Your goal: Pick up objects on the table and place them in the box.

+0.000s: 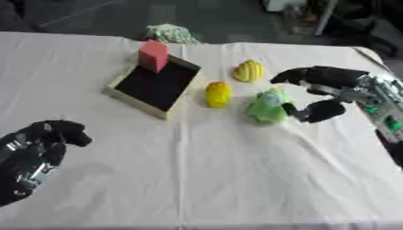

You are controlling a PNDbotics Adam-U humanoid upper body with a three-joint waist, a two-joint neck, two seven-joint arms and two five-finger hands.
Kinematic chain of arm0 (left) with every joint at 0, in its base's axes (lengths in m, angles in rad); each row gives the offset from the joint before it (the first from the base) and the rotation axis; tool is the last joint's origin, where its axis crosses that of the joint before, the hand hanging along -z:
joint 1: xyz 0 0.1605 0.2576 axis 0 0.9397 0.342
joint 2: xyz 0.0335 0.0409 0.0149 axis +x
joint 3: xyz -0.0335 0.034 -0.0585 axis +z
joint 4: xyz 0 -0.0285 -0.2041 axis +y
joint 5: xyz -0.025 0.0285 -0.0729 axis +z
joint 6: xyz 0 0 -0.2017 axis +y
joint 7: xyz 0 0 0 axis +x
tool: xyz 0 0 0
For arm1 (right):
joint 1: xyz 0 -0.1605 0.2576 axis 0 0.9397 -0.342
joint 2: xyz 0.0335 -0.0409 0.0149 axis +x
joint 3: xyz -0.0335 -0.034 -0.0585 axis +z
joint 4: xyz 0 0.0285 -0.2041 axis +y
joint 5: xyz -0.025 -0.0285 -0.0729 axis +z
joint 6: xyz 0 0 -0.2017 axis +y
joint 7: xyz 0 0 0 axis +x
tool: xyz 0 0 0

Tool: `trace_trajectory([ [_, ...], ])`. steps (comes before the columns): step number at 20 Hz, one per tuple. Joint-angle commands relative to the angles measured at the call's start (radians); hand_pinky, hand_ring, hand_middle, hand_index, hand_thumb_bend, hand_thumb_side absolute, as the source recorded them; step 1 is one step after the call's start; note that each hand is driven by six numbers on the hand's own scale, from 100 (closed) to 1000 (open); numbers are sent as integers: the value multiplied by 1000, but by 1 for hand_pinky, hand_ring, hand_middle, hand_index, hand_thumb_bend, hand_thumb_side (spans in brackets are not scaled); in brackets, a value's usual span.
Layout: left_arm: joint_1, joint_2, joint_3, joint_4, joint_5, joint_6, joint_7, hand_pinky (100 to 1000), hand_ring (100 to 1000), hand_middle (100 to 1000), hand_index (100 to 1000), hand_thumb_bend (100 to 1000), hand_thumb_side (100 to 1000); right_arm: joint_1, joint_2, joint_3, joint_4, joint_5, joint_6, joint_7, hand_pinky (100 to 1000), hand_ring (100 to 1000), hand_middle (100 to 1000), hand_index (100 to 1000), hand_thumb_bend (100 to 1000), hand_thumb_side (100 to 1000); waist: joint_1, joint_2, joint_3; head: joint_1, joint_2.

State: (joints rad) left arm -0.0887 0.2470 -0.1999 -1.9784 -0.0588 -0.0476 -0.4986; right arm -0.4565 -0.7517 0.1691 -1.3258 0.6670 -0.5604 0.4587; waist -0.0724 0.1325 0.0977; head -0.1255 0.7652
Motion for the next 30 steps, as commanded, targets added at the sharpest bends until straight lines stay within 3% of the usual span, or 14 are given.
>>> trace_trajectory([
  [1, -8, 12, -2, -22, -2, -3, -3, 753, 726, 633, 808, 100, 581, -17, -18, -3, -3, 11, -4, 17, 935, 979, 937, 1000, 100, 617, 4, -10, -2, -5, 5],
  [11, -8, 11, -3, -22, -1, -4, -6, 753, 726, 634, 808, 100, 581, -43, 13, 7, 31, 86, -11, 52, 943, 990, 952, 1000, 100, 713, 6, -8, -2, -11, 5],
  [15, -8, 10, -3, -22, 0, -4, -6, 753, 727, 634, 808, 100, 581, -52, 25, 3, 53, 137, -9, 39, 947, 995, 958, 1000, 100, 716, 7, -9, -1, -16, 5],
  [30, -9, 8, -4, -22, 0, -2, -8, 754, 728, 635, 809, 100, 588, -67, 67, 6, 155, 324, -21, 6, 957, 1000, 982, 1000, 100, 867, 6, -8, 2, -17, 5],
])
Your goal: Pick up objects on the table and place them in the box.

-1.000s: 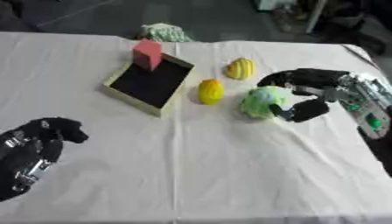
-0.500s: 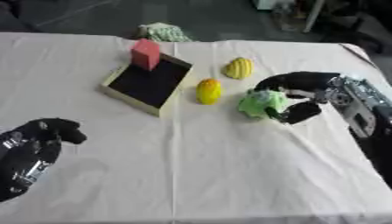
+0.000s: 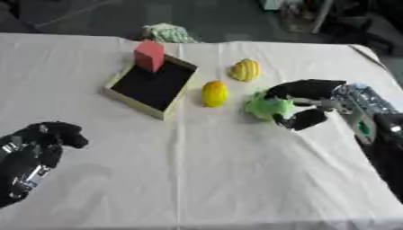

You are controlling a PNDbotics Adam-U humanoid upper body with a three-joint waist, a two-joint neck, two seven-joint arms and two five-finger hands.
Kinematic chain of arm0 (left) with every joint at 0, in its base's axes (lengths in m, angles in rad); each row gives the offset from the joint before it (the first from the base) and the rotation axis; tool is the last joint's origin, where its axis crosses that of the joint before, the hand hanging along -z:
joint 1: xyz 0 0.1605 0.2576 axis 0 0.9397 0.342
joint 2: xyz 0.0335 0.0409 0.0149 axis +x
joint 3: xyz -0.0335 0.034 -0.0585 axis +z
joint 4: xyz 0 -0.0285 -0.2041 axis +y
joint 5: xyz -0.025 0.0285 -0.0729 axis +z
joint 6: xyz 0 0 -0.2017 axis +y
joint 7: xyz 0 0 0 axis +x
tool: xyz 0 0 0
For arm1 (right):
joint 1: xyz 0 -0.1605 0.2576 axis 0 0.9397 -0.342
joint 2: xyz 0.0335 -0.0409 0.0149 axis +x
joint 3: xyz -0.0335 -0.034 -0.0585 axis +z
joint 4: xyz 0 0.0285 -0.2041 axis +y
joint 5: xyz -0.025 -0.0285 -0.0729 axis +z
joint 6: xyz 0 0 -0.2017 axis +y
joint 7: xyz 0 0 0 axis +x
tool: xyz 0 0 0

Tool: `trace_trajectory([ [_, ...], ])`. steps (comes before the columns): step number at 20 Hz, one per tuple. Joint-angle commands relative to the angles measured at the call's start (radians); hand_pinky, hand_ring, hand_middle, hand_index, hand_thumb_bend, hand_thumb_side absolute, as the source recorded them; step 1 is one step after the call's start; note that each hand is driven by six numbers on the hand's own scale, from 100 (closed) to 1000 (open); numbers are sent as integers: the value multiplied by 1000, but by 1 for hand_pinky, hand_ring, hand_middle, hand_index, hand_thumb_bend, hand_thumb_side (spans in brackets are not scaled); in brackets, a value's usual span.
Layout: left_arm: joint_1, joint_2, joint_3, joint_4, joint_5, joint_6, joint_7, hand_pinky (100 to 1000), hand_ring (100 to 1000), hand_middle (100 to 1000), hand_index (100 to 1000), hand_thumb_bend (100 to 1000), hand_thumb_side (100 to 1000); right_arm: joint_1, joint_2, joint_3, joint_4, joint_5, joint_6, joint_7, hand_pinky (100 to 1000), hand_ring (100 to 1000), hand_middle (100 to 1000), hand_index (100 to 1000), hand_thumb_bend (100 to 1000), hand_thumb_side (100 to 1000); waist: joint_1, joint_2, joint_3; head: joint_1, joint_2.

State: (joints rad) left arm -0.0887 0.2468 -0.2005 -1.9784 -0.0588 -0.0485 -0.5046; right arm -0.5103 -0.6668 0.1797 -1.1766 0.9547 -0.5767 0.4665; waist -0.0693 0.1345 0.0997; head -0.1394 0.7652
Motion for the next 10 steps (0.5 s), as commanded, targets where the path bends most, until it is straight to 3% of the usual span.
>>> trace_trajectory([
  [1, -8, 9, -4, -22, 0, -1, -2, 754, 728, 635, 809, 100, 588, -13, -16, -3, 8, 52, -8, -3, 957, 1000, 982, 1000, 100, 867, 2, -10, 0, -3, 5],
  [5, -8, 8, -3, -22, 0, 0, -3, 754, 729, 636, 809, 100, 589, -13, -9, -1, 14, 103, -19, -7, 957, 1000, 994, 1000, 100, 693, 2, -10, 1, -6, 5],
  [7, -8, 8, -3, -22, 0, 0, -3, 754, 729, 636, 809, 100, 590, -13, -6, -2, 17, 124, -21, -11, 949, 1000, 993, 1000, 183, 503, 2, -9, 1, -8, 5],
  [10, -8, 8, -3, -22, 0, 1, -3, 754, 729, 636, 809, 100, 591, -13, -2, -8, 16, 143, -17, -48, 929, 980, 975, 1000, 266, 526, 2, -9, 1, -9, 5],
])
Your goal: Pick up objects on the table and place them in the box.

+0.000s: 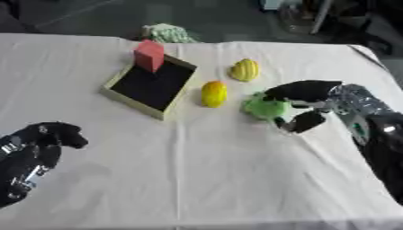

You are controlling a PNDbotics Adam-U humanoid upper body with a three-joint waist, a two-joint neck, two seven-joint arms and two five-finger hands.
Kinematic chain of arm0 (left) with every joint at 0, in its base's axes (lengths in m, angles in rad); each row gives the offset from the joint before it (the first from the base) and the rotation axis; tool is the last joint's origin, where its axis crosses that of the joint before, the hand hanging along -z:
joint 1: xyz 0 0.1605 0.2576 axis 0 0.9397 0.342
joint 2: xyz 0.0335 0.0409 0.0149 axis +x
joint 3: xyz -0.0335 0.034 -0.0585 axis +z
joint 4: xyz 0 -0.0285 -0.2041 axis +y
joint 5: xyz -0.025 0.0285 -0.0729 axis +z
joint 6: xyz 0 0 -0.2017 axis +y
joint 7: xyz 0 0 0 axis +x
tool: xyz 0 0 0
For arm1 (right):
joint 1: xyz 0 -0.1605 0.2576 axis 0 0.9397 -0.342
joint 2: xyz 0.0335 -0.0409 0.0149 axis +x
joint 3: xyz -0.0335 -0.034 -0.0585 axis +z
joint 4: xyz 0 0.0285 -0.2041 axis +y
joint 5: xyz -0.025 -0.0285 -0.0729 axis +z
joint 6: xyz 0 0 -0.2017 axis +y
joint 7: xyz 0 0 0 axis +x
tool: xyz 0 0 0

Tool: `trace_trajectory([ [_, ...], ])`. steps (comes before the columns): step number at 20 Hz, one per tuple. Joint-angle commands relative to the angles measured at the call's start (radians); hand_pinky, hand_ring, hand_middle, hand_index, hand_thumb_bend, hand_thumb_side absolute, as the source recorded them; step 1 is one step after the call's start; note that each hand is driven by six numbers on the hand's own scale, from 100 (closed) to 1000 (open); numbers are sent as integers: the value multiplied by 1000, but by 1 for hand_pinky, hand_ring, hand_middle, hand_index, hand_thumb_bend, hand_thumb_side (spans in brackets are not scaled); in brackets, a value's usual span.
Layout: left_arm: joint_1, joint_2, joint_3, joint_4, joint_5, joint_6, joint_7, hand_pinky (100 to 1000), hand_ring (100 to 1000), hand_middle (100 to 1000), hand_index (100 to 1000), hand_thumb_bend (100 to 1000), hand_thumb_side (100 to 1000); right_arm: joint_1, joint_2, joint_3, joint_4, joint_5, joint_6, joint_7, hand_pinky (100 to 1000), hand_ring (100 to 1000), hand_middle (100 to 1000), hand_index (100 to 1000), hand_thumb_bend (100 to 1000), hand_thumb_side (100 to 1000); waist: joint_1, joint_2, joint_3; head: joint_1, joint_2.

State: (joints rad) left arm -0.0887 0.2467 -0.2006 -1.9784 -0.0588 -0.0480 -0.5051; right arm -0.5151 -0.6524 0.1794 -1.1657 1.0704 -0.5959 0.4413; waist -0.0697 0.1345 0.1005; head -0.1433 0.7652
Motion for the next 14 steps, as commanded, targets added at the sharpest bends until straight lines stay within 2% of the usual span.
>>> trace_trajectory([
  [1, -8, 8, -3, -22, 0, 0, -3, 754, 729, 636, 809, 100, 591, -8, -15, -11, 4, 34, 7, -46, 918, 967, 965, 1000, 292, 531, 2, -8, 0, -5, 5],
  [6, -9, 8, -3, -22, 0, 0, -2, 754, 730, 636, 809, 100, 592, -9, -6, -21, 12, 77, 46, -221, 856, 888, 883, 1000, 329, 584, 3, -7, 0, -8, 5],
  [9, -9, 7, -3, -22, 1, 1, -2, 754, 730, 636, 808, 100, 593, -11, 0, -22, 27, 103, 62, -312, 810, 834, 823, 986, 317, 583, 3, -7, 1, -10, 5],
  [13, -9, 7, -3, -22, 1, 1, -2, 754, 730, 636, 808, 100, 594, -13, 7, -24, 36, 128, 87, -444, 708, 715, 655, 895, 310, 571, 3, -6, 1, -13, 5],
  [14, -9, 7, -3, -22, 1, 1, -2, 754, 730, 636, 808, 100, 595, -13, 9, -24, 37, 132, 93, -480, 670, 668, 594, 847, 322, 571, 3, -6, 1, -13, 5],
])
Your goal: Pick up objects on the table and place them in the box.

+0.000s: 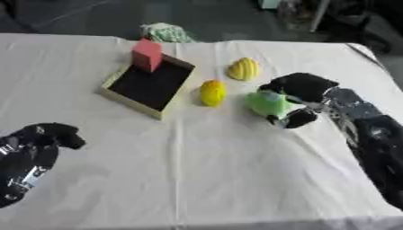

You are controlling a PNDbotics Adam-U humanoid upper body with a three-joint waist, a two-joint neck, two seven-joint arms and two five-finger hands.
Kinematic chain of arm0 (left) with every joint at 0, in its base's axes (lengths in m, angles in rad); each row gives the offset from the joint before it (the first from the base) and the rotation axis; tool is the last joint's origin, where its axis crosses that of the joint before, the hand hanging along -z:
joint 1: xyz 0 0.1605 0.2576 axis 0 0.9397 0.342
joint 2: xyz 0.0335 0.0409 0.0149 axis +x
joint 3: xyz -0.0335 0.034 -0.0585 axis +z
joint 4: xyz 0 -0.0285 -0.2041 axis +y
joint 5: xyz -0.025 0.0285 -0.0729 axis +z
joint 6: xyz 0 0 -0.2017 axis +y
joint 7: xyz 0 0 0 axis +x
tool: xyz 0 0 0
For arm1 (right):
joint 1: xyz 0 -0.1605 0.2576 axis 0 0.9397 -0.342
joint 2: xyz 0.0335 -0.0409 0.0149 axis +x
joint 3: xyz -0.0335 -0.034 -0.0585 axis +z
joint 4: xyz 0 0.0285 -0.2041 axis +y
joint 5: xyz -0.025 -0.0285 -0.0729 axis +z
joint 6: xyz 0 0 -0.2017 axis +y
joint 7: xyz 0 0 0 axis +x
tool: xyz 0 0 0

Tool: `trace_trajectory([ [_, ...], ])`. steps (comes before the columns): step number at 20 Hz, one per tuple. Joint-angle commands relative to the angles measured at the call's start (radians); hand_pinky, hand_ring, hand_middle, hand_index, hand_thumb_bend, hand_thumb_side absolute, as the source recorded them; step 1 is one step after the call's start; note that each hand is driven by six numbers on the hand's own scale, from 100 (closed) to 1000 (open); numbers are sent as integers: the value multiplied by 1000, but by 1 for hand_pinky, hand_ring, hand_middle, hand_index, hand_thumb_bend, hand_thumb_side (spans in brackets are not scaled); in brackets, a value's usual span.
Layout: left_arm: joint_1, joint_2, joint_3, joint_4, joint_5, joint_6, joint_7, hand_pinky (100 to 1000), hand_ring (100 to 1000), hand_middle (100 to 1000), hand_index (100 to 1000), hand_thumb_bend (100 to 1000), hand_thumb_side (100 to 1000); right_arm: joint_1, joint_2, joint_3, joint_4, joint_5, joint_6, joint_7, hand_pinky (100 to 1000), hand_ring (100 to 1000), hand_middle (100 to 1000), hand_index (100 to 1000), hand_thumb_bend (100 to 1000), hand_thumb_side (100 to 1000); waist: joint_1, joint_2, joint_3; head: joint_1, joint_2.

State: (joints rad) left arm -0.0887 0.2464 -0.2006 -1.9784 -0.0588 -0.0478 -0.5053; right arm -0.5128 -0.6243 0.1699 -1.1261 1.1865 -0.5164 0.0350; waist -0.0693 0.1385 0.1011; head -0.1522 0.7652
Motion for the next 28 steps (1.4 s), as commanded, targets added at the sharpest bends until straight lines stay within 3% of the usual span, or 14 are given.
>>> trace_trajectory([
  [1, -9, 7, -3, -22, 0, 1, -2, 754, 730, 637, 808, 100, 596, -16, -19, -15, -2, 21, 20, -111, 650, 642, 562, 818, 335, 577, 3, -10, 1, -4, 5],
  [4, -10, 7, -3, -22, 1, 2, -1, 755, 731, 637, 809, 100, 597, -17, -17, -12, 2, 47, 35, -211, 579, 566, 476, 735, 371, 595, 3, -10, 2, -6, 5],
  [7, -11, 7, -3, -22, 2, 2, -1, 755, 731, 637, 809, 100, 596, -18, -13, -8, 15, 81, 45, -279, 560, 551, 455, 714, 379, 607, 3, -10, 3, -8, 5],
  [13, -12, 7, -3, -22, 2, 2, -2, 755, 731, 637, 808, 100, 597, -21, -7, -10, 48, 139, 57, -329, 468, 485, 374, 595, 385, 618, 2, -10, 4, -9, 5],
  [16, -13, 6, -3, -22, 3, 3, -2, 755, 731, 637, 808, 100, 597, -23, -6, -16, 49, 144, 75, -371, 389, 432, 319, 525, 395, 584, 2, -10, 4, -9, 5],
  [18, -13, 6, -3, -22, 3, 3, -2, 755, 731, 637, 808, 100, 597, -23, -8, -16, 49, 141, 83, -401, 385, 429, 316, 522, 395, 580, 2, -10, 5, -9, 5],
  [19, -13, 6, -3, -22, 3, 3, -2, 754, 731, 637, 808, 100, 596, -26, -8, -18, 47, 138, 86, -417, 327, 389, 282, 481, 406, 534, 2, -10, 5, -10, 5],
  [28, -14, 6, -3, -22, 3, 4, -2, 755, 731, 637, 808, 100, 598, -36, -6, -16, 56, 137, 93, -473, 338, 400, 296, 491, 392, 527, 1, -8, 7, -14, 5],
])
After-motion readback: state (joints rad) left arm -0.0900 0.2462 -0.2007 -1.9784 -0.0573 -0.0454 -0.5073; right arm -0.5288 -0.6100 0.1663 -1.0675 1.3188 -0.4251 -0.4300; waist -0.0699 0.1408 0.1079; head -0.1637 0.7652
